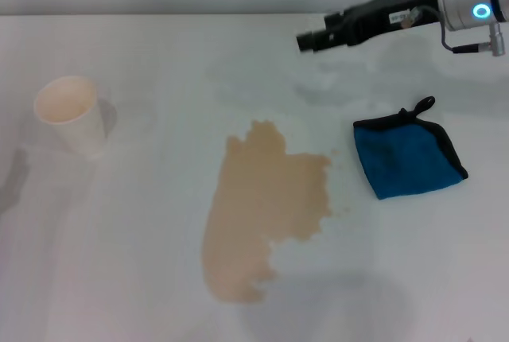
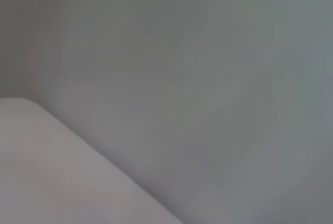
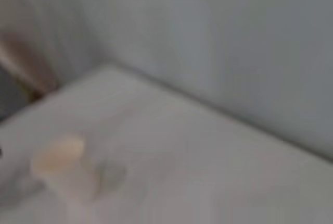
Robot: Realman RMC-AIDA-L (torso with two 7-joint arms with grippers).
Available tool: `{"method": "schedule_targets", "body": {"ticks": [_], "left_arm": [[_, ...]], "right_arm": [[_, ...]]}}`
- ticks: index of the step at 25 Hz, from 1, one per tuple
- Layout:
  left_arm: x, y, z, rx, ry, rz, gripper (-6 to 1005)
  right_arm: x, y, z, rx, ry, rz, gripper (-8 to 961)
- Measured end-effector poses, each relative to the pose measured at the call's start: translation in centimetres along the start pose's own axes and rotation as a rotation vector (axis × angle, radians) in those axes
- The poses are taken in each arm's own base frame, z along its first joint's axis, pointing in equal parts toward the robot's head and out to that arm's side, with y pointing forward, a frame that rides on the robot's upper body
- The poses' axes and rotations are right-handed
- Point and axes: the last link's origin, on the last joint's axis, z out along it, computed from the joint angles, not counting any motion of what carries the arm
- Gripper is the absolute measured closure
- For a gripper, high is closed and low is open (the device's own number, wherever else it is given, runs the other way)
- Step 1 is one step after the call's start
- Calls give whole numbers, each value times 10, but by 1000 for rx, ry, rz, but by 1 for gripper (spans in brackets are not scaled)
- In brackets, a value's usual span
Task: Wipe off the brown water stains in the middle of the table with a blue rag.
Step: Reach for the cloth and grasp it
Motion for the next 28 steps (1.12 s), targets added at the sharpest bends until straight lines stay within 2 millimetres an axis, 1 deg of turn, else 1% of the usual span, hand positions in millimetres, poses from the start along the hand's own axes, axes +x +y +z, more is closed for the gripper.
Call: {"method": "schedule_targets", "body": {"ticks": [4,8,12,14,18,21,24,28], "left_arm": [[2,-2,0,15,21,-31,111],[2,-1,0,9,14,-27,111],[1,-2,-1,12,12,-45,111],[1,-2,0,13,6,-65,111],[2,2,4,-25,-13,-35,112],[1,8,5,-77,-35,55,112],[-2,14,5,-127,-61,117,112],[0,15,8,-146,-64,136,112]], "right_arm": [[-13,12,3,-17,124,-79,122],[-23,20,-1,2,216,-139,123],[-31,29,-4,26,290,-188,123],[-31,33,-5,27,318,-213,124],[-25,39,-7,75,415,-239,124],[-17,41,-3,116,489,-249,124],[-7,40,1,140,535,-255,124],[9,35,7,187,595,-266,124]]}}
